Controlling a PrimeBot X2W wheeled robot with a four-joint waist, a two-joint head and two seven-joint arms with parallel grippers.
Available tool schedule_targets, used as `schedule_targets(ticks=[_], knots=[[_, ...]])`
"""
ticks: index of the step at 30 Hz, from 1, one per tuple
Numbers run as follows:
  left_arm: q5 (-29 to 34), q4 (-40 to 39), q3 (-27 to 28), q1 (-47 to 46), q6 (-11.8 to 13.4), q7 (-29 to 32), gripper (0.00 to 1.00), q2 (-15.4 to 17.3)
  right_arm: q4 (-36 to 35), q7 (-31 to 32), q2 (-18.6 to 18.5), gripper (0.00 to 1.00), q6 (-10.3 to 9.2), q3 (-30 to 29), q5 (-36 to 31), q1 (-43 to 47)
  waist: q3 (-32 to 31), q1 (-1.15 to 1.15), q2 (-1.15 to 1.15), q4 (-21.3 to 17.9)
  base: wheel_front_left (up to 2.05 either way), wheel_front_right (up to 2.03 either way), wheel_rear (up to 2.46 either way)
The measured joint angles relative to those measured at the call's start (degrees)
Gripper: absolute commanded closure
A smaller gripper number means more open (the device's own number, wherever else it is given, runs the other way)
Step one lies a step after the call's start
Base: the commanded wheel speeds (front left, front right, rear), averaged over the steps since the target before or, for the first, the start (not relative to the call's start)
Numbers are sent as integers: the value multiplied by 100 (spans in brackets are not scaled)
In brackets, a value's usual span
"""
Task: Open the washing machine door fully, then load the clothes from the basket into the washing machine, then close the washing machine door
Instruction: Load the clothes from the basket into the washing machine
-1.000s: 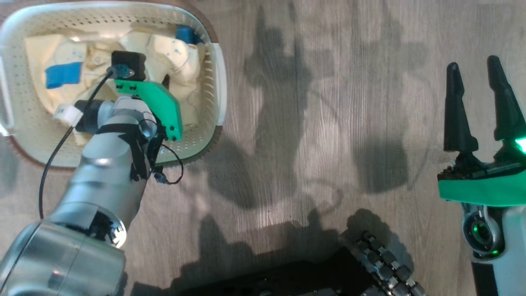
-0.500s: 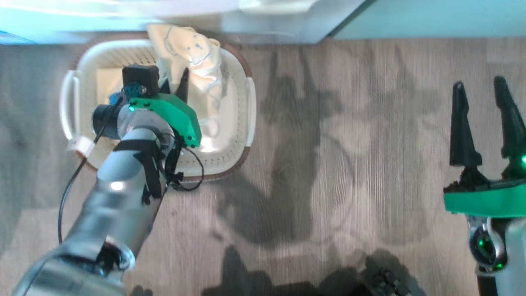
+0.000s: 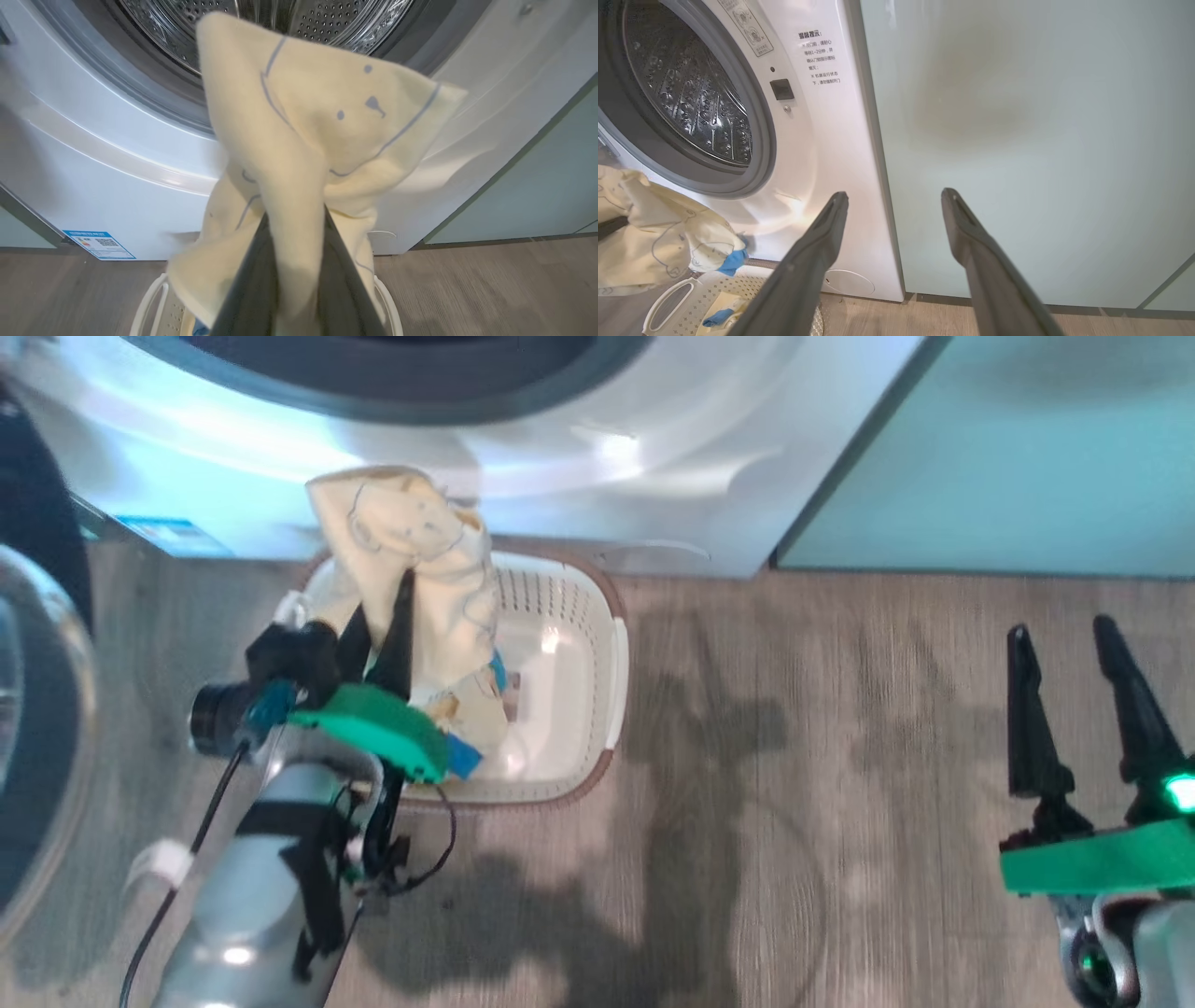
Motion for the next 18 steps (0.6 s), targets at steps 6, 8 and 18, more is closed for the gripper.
schedule_targets(ticks=[6, 8, 18], knots=[[86, -795, 159, 747, 145, 0, 100, 145, 109, 1, -5, 0, 0, 2, -1, 245, -471, 0, 0, 108, 0, 0, 0], [122, -1072, 169, 1043, 213, 0, 100, 208, 165, 1, -5, 0, 0, 5, -1, 361, -659, 0, 0, 147, 0, 0, 0], [190, -2074, 314, 2339, 532, 276, 100, 413, 330, 1, 14, 0, 0, 3, -51, 967, -1577, 0, 0, 224, 0, 0, 0]])
